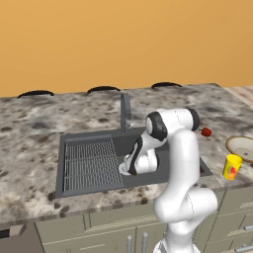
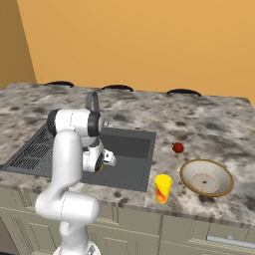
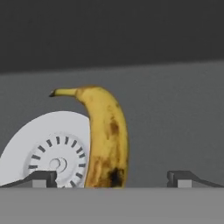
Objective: Remove the bell pepper and banana from the sink. Then move the bowl and cup from the counter to the sink for washing.
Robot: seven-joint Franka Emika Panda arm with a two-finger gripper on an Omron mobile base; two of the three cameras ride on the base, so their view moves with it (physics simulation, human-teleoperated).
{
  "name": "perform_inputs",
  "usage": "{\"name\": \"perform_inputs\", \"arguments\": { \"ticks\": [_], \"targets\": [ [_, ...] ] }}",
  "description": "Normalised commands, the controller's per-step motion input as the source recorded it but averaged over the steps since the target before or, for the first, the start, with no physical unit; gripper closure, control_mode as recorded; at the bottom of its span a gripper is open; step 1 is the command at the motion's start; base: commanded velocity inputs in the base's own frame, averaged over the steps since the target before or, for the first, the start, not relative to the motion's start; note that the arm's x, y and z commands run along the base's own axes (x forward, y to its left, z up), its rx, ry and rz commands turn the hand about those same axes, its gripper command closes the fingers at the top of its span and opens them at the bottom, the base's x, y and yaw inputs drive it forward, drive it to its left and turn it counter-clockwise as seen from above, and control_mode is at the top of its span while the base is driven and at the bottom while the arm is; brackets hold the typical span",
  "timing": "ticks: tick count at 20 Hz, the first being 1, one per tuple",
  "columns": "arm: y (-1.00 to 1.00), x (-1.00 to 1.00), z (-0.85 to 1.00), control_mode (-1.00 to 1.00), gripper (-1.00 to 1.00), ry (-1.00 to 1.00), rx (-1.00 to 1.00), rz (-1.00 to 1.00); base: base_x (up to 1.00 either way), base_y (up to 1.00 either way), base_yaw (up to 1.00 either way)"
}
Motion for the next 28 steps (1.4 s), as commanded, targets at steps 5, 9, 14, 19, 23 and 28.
{"name": "perform_inputs", "arguments": {
  "ticks": [5,9,14,19,23,28],
  "targets": [
    [0.02,0.17,-0.22,-1.0,-1.0,0.0,0.0,0.0,0.0,0.0,0.0],
    [0.02,0.17,-0.22,-1.0,-1.0,0.0,0.0,0.0,0.0,0.0,0.0],
    [0.02,0.16,-0.21,-1.0,-1.0,0.0,0.0,0.0,0.0,0.0,0.0],
    [0.01,0.13,-0.19,-1.0,-1.0,0.0,0.0,0.0,0.0,0.0,0.0],
    [0.0,0.07,-0.16,-1.0,1.0,0.0,0.0,0.0,0.0,0.0,0.0],
    [0.0,0.0,-0.09,-1.0,1.0,0.0,0.0,0.0,0.0,0.0,0.0]
  ]
}}
